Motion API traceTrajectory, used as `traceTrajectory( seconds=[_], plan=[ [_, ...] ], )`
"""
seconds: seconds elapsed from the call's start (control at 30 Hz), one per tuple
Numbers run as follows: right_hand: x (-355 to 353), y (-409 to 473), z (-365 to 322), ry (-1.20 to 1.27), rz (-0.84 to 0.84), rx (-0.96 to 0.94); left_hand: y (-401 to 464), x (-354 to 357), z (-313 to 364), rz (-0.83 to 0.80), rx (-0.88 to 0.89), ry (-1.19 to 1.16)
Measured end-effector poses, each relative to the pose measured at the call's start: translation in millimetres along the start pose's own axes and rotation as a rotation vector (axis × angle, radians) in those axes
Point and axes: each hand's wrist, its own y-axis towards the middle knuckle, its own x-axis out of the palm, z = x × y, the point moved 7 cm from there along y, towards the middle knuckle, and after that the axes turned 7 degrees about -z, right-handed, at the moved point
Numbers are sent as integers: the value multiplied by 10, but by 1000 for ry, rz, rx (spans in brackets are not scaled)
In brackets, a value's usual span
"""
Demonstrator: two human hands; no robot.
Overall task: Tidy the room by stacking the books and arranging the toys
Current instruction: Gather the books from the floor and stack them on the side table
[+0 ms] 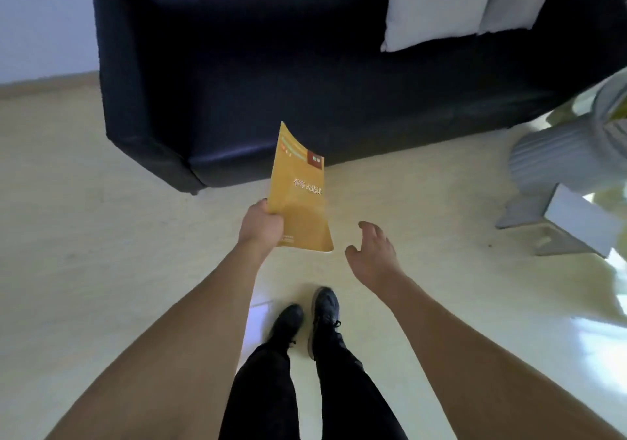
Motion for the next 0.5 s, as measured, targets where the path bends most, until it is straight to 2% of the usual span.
traceTrajectory(
  seconds=[0.27,0.5],
  plan=[
    [-240,-1611,786,259,153,211,-1309,504,635,-226,243,227],
    [-138,-2531,1675,476,294,309,-2154,1249,598,-437,342,331]
  ],
)
